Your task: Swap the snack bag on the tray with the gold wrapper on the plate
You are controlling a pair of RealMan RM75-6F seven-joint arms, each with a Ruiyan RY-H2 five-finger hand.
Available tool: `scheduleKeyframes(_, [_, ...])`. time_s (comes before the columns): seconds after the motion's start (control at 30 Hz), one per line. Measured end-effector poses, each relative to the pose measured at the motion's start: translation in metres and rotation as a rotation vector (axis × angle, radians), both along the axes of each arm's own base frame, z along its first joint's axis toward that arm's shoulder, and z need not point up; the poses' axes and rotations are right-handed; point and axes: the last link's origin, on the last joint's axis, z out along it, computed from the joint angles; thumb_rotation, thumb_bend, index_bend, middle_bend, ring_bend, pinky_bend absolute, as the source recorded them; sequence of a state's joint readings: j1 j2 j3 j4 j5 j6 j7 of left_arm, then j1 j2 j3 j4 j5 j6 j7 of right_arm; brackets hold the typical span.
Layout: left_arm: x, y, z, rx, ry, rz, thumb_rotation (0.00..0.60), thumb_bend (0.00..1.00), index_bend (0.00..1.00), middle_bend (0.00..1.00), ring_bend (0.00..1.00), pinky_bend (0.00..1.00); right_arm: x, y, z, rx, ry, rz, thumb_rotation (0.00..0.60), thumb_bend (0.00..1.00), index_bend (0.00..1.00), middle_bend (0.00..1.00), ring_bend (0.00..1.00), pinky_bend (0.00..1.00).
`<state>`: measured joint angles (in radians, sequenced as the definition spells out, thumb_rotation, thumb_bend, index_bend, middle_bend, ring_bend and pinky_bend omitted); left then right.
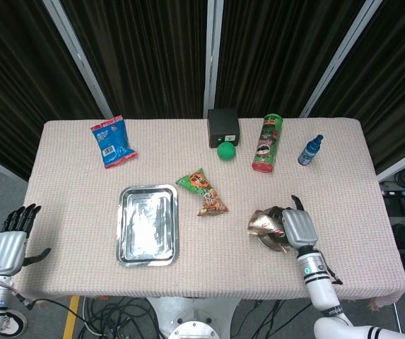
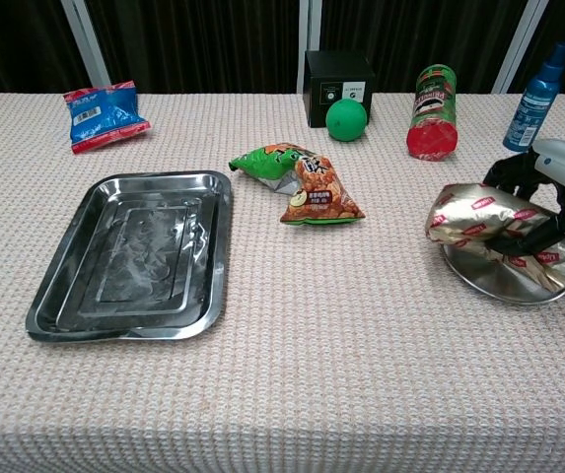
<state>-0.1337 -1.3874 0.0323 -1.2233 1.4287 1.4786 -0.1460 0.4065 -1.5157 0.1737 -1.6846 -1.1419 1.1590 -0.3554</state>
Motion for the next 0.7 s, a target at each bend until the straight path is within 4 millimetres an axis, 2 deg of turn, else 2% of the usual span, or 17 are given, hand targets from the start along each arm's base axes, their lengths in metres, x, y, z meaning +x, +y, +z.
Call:
scheduleKeyframes(0.17, [-0.007,-0.008,0.006,0.012,0.001,0.028,0.600,0.15,0.04,0.05,0.00,0.08,0.048,0.005,0.002,0.042,-0.054,0.156,0.600,0.26,0.59,0.57,0.44,0.03])
scheduleKeyframes(0.3, [-0.010,-0.011,0.007,0.015,0.004,0.034,0.600,0.15,0.04,0.05,0.00,0.08,0.075,0.005,-0.014,0.083,-0.073,0.228,0.600,0.26,0.58,0.56,0.44,0.01])
scheduleKeyframes(0.33, [-0.011,-0.012,0.007,0.015,0.006,0.035,0.600,0.15,0.04,0.05,0.00,0.08,0.082,0.005,-0.021,0.093,-0.080,0.240,0.600,0.24,0.55,0.55,0.42,0.01])
scheduleKeyframes(0.4, [-0.012,-0.012,0.007,0.016,0.006,0.038,0.600,0.15,0.04,0.05,0.00,0.08,0.091,0.005,-0.032,0.110,-0.084,0.257,0.600,0.18,0.44,0.49,0.32,0.00])
scheduleKeyframes(0.47, [-0.014,-0.013,0.008,0.016,0.005,0.043,0.600,0.15,0.04,0.05,0.00,0.08,0.099,0.004,-0.046,0.140,-0.073,0.274,0.600,0.06,0.19,0.28,0.09,0.00])
scheduleKeyframes(0.53, [-0.016,-0.014,0.009,0.018,0.004,0.048,0.600,0.15,0.04,0.05,0.00,0.08,0.104,0.004,-0.055,0.169,-0.069,0.281,0.600,0.00,0.04,0.13,0.00,0.00])
scheduleKeyframes(0.6, [-0.018,-0.014,0.009,0.020,0.000,0.051,0.600,0.15,0.04,0.05,0.00,0.08,0.106,0.004,-0.056,0.170,-0.074,0.286,0.600,0.00,0.00,0.06,0.00,0.00])
scheduleKeyframes(0.7, [-0.019,-0.016,0.010,0.023,-0.006,0.053,0.600,0.15,0.04,0.05,0.00,0.08,0.109,0.004,-0.052,0.161,-0.086,0.309,0.600,0.00,0.00,0.03,0.00,0.00])
